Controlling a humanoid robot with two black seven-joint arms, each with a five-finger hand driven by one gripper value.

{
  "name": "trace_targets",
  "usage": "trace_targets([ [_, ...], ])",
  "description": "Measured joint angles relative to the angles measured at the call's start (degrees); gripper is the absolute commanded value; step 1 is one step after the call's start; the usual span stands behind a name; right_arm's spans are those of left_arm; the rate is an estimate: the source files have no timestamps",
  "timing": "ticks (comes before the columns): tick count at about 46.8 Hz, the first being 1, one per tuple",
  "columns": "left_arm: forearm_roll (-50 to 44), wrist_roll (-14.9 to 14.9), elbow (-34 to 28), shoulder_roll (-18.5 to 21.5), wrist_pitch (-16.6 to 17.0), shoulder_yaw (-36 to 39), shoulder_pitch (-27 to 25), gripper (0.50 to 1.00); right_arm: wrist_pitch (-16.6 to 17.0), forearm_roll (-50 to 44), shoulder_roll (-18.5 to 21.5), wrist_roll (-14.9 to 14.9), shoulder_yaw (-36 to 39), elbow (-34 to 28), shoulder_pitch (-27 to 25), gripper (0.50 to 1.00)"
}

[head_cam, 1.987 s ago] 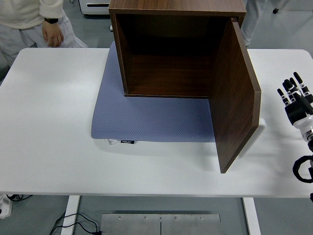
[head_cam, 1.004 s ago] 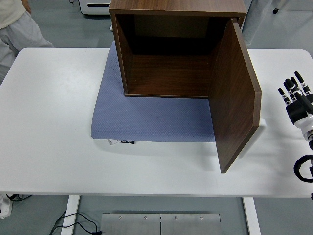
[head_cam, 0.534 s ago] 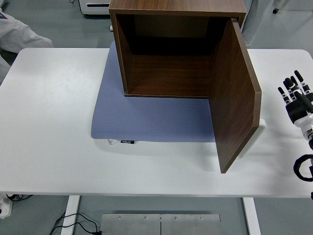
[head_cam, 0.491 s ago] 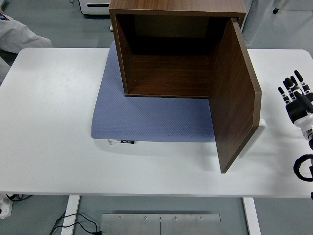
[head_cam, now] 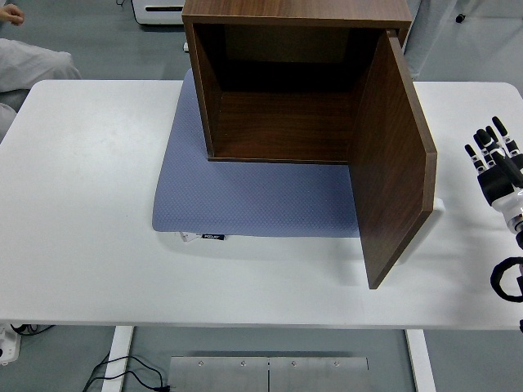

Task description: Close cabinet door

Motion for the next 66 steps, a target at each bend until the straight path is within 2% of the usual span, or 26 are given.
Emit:
trace_targets([
  [11,0.01,0.0,0.02,0.0,0.0,0.0,0.0,1.0,0.71,0.0,-0.78,-0.08,0.23,0.2,-0.57,1.0],
  [22,0.03,0.0,0.01,0.0,0.0,0.0,0.0,1.0,2.92,-0.02,-4.81,-0.34,0.53,3.27,-4.86,1.0],
  [30,0.03,0.0,0.01,0.0,0.0,0.0,0.0,1.0,3.36,0.0,-7.79,-0.35,0.94,9.67,-9.67,1.0],
  [44,0.02,-0.01,-0.01,0.0,0.0,0.0,-0.01,1.0,3.28,0.0,-10.59,-0.36,2.4,21.22,-17.88,1.0],
  [66,0.02,0.0,0.0,0.0,0.0,0.0,0.0,1.0,3.49,-1.0,-11.23,-0.43,1.22,32.05,-26.7,1.0],
])
